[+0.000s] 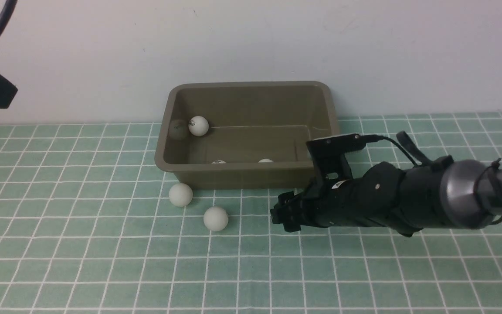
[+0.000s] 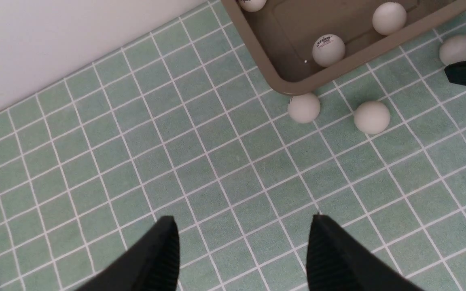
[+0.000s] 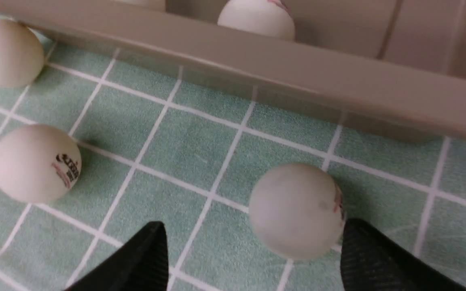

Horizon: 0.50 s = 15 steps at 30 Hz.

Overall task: Put the table tennis balls in the box on the green coffee tablecloth.
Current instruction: 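Reach for and grasp a ping pong ball on the table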

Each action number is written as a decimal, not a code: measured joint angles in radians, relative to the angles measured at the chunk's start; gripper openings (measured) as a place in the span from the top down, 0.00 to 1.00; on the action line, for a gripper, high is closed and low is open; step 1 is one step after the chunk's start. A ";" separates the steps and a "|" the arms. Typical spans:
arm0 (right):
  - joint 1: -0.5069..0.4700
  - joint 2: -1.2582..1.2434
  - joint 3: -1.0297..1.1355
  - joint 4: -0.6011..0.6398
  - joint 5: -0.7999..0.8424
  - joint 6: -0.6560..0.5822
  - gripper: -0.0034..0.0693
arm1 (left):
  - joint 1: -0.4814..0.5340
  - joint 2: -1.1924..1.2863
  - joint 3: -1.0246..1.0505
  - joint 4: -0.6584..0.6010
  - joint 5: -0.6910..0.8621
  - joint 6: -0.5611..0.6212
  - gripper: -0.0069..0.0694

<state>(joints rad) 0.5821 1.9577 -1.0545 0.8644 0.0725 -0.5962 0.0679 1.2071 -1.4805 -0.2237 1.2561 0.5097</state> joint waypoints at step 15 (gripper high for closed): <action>0.000 0.009 -0.010 -0.013 0.042 -0.022 0.56 | 0.000 -0.001 0.000 -0.002 0.000 0.000 0.41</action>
<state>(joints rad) 0.5821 1.9672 -1.0641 0.8513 0.1149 -0.6177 0.0679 1.2063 -1.4805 -0.2257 1.2561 0.5097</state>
